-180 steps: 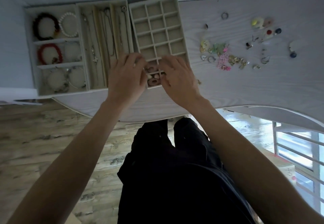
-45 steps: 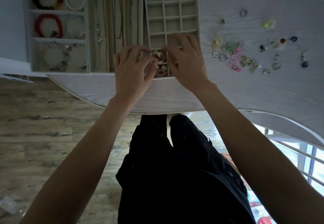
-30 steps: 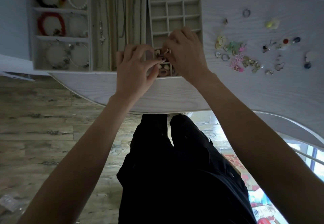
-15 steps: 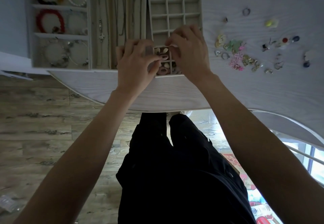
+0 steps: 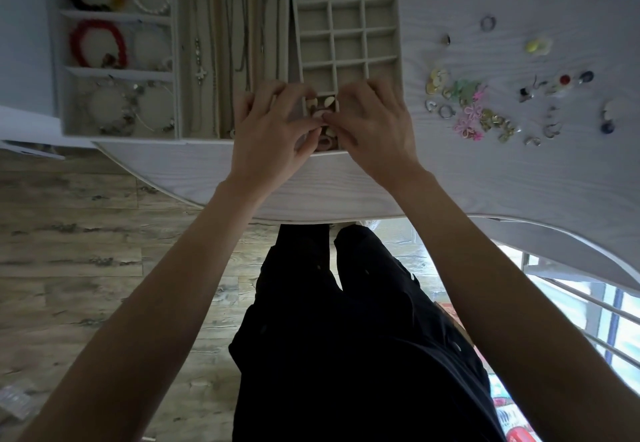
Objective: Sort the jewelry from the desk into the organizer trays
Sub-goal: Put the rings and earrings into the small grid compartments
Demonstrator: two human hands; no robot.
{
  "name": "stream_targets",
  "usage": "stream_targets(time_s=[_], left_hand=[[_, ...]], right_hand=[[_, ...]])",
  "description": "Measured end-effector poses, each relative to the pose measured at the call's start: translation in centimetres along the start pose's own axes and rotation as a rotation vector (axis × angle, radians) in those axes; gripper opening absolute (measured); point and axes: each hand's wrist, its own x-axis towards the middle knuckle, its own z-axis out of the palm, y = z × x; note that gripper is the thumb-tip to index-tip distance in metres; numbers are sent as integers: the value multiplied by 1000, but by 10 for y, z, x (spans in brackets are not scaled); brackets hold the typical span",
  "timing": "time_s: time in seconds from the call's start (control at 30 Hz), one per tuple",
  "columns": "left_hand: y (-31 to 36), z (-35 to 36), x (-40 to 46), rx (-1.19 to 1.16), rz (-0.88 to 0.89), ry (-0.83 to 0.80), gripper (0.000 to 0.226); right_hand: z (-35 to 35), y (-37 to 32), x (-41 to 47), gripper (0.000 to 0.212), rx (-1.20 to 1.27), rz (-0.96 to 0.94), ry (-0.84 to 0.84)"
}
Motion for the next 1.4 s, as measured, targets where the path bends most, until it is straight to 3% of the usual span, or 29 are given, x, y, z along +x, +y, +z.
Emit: stream_targets(time_s=[0.13,0.37,0.6,0.97,1.3,1.4], left_hand=[[0,-1,2,36,-42,-28,11],[-1,-3,4,34,-73,-81,14],[-2,-2,1,3,-143,-95,15],[-3,1,4,-53,-170,-56,16],[-4,3,-1,-46,-197,-62,15],[-2,2,1,-52,-193,-56,15]], right_hand=[[3,-2,4,10,19,67,23],[-1,-6,11,8,65,222,-82],[-6,-7,20,10,-21,117,-180],[3,2,23,12,-271,-105,-167],[-8,9,34,13,-230,-174,-317],[-9,4,39,23,-206,-140,-389]])
